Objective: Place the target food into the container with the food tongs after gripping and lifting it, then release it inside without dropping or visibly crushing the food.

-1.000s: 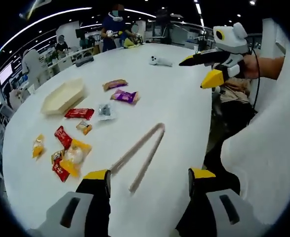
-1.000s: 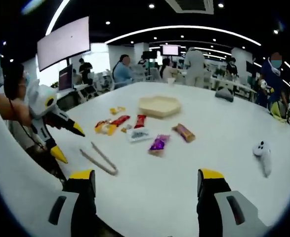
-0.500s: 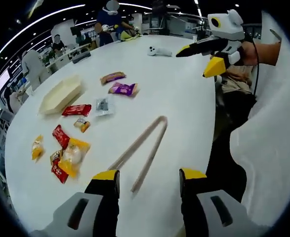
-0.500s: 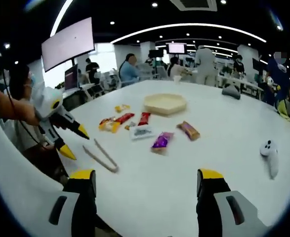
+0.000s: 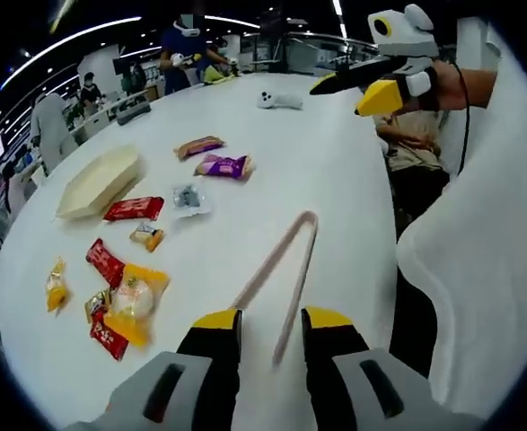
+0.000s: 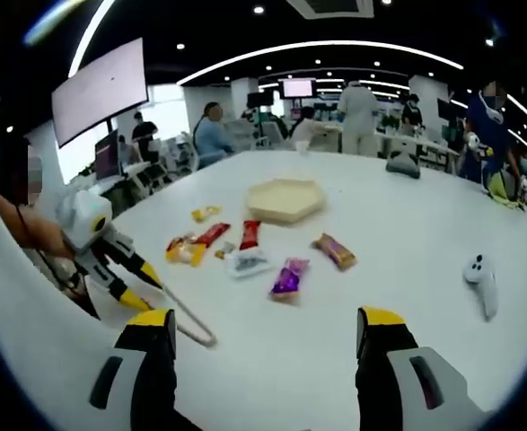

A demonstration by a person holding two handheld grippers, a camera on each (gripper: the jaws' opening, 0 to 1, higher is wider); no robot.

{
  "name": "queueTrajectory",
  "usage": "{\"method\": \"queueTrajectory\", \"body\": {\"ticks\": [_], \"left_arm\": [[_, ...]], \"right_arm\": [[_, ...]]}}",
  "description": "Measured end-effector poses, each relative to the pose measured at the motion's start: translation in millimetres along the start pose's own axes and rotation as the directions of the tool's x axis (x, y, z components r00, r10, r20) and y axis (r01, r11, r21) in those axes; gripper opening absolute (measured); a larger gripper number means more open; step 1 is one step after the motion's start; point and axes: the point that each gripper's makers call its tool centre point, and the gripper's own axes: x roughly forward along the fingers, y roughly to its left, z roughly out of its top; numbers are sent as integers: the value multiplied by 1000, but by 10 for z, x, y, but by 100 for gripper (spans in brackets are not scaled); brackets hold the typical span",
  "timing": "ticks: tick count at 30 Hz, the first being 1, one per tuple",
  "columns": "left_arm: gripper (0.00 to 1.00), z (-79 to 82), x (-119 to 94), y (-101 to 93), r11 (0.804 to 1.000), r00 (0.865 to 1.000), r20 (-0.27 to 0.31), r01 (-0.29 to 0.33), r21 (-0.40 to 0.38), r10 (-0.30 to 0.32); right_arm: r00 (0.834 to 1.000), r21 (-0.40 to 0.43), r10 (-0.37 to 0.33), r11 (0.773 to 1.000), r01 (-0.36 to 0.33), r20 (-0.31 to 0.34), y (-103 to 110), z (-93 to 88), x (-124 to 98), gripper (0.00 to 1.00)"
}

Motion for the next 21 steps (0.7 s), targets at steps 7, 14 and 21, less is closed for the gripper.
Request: {"method": "queueTrajectory", "body": {"ticks": [7,14,21], "left_arm": [[21,-102,34,-83,996,998,-36,54,69,-51],[18,-194,68,-87,993,997,-51,60,101,-55],[13,-201,63,-86,990,998,-18,70,125,-68]], "right_arm": [[1000,-16,-25,1000,25,-5,-20,16,39,83],[999,26,-40,999,40,-13,17,-35,115,83],[999,42,-42,998,42,-17,53,-132,150,83]]}}
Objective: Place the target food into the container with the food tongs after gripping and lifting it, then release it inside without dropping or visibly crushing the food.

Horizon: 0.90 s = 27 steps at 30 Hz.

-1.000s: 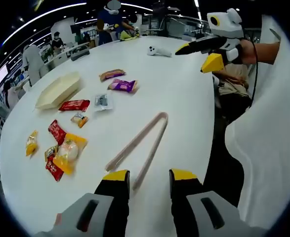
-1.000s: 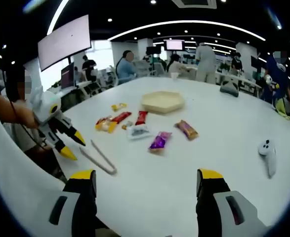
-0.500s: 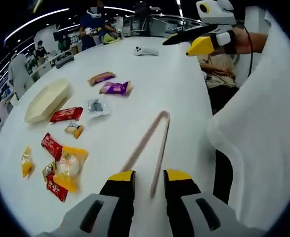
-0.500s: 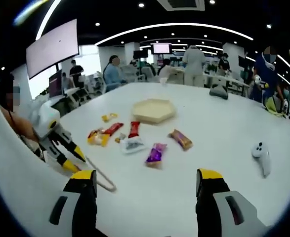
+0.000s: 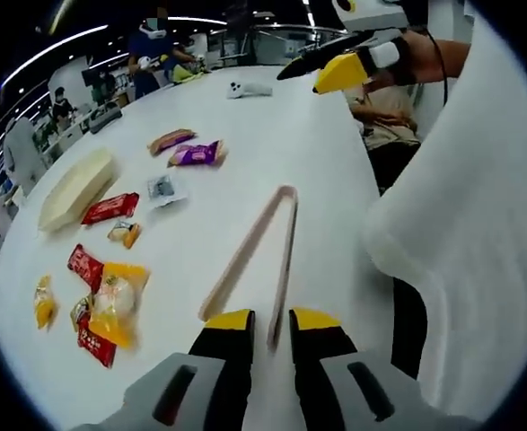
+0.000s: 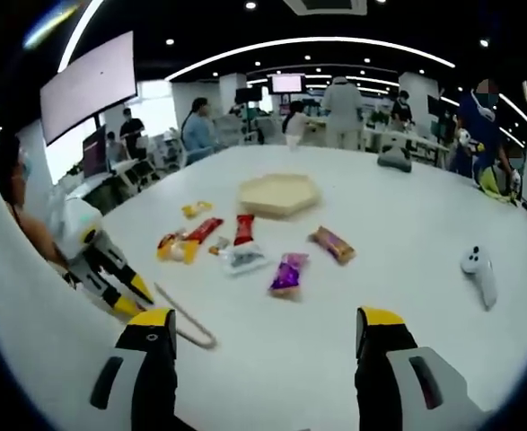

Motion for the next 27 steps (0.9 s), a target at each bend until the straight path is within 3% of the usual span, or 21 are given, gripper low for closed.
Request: {"method": "queueTrajectory", "body": {"ticks": [3,6,9,15,21,24,27], "left_arm": [[11,3,-2,17,1000,1000,8,-2,12,2],[7,17,5,-22,1000,1000,19,7,30,-8],[3,43,19,-49,999,999,48,18,42,-20],[2,40,14,-58,999,999,43,20,34,-21],[0,51,28,-70,999,998,56,37,27,-39],[0,42,24,-89,999,999,25,30,29,-31],[0,43,27,-101,999,999,28,27,23,-28]], "right_arm": [[1000,-7,-11,1000,10,-12,-13,-16,24,78],[999,-22,-12,1000,13,39,1,105,-17,78],[999,-16,-28,999,28,25,-77,53,20,77],[999,-4,-20,1000,20,39,-79,127,25,77],[1000,-16,-7,1000,7,22,-136,65,108,77],[999,-11,-13,1000,14,38,-141,154,72,77],[999,-25,1,1000,0,40,-110,155,72,77]]}}
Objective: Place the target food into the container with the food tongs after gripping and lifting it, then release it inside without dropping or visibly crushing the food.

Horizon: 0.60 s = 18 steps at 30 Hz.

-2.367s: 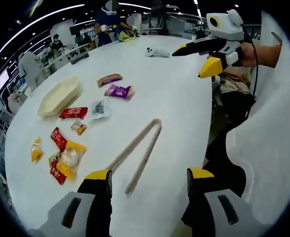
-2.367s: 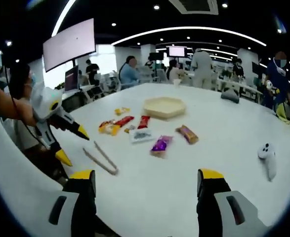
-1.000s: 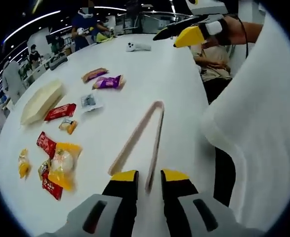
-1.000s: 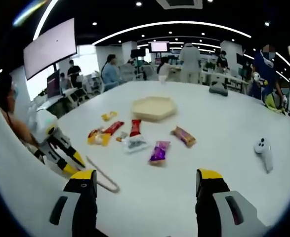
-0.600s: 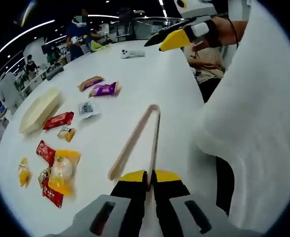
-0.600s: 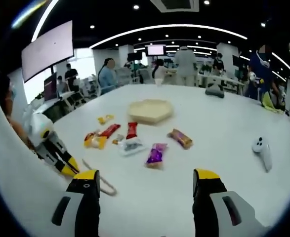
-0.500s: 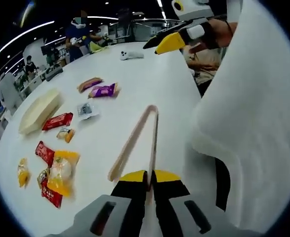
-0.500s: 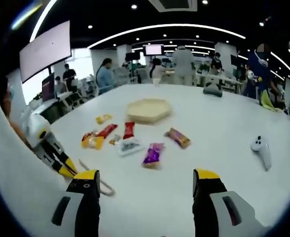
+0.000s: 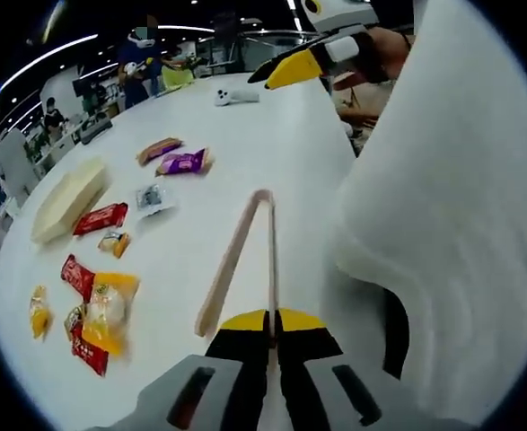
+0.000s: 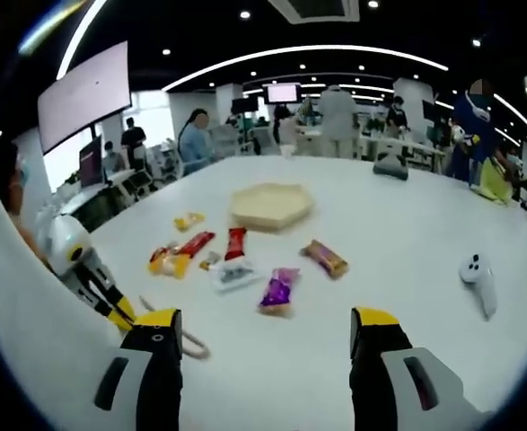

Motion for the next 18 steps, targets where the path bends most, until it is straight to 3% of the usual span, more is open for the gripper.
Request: {"method": "queueTrajectory", "body": {"ticks": [8,9,14,18], "left_arm": [[0,29,-54,4,999,1000,-7,25,-32,-25],[0,54,-70,-5,999,1000,0,29,-19,-29],[0,63,-67,66,999,1000,20,22,-32,-21],[0,196,-144,129,999,998,58,5,-50,-2]], "right_arm": [[1000,17,-24,1000,24,0,-54,18,1,77],[1000,31,-14,999,13,25,-15,66,-23,77],[1000,15,-5,1000,5,2,-9,-45,20,77],[1000,15,-17,1000,17,1,-54,12,-5,77]]}}
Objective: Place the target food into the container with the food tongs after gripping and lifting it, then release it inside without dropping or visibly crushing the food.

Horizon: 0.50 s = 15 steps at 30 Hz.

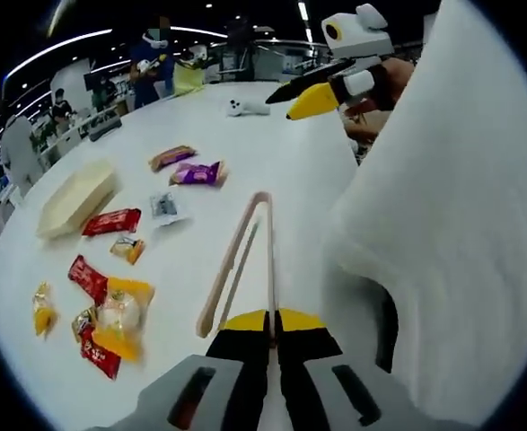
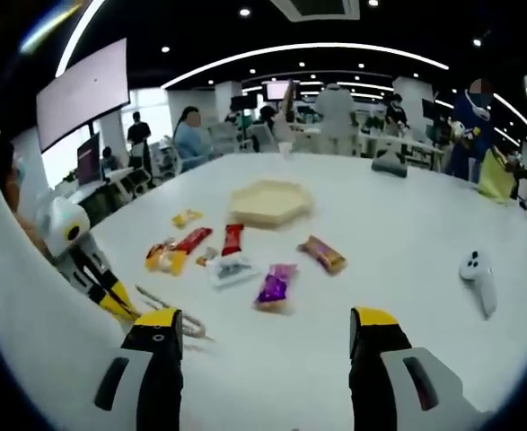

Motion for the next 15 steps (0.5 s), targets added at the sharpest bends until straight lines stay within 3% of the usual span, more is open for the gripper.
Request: {"method": "queueTrajectory", "body": {"ticks": [5,9,11,15], "left_arm": [[0,233,-82,87,1000,998,61,-17,21,16],[0,333,-107,154,1000,996,88,-29,0,29],[0,381,-140,144,999,995,96,-32,-4,32],[0,442,-169,97,1000,993,114,-23,15,21]], "right_arm": [[1000,-32,30,999,-30,1,27,32,51,76],[999,-23,41,999,-41,-7,19,51,104,76],[999,-22,46,999,-46,26,53,131,68,76],[998,-37,66,997,-66,6,78,64,96,76]]}}
